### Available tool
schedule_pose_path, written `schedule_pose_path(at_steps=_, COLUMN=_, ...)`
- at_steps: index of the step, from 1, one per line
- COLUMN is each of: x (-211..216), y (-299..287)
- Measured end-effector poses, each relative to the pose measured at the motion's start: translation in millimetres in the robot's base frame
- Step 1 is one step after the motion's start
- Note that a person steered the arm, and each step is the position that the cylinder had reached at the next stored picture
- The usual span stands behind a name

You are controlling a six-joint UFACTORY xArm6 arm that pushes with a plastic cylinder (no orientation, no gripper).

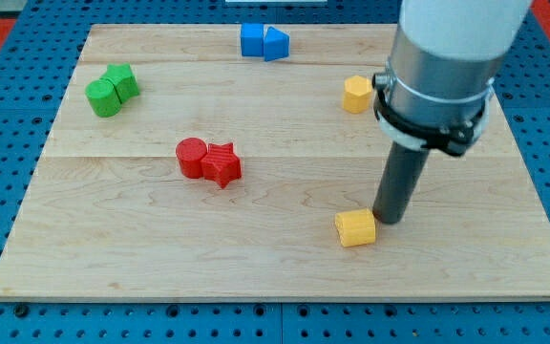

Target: Push yellow hexagon into yellow heart

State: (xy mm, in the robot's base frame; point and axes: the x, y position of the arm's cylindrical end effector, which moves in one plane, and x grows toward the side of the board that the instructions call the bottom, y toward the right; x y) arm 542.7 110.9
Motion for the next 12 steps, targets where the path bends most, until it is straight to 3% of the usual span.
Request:
schedule_pose_path(at_steps=3, x=1.4, y=-138.0)
schedule_pose_path(at_steps=4, x=-30.2, y=-57.0)
schedule_pose_path(at_steps=5, x=-85.5, y=47.8)
schedule_pose_path(at_steps=6, x=-159.2, y=110.9)
schedule_pose_path(at_steps=7, x=-218.0, y=93.3)
schedule_pose_path(at_steps=8, x=-231.8, y=13.1)
schedule_pose_path(at_steps=9, x=-216.4, y=-37.0)
schedule_pose_path(at_steps=10, x=-184.8, y=-34.5)
schedule_pose_path(at_steps=12, x=-203.7, y=29.2)
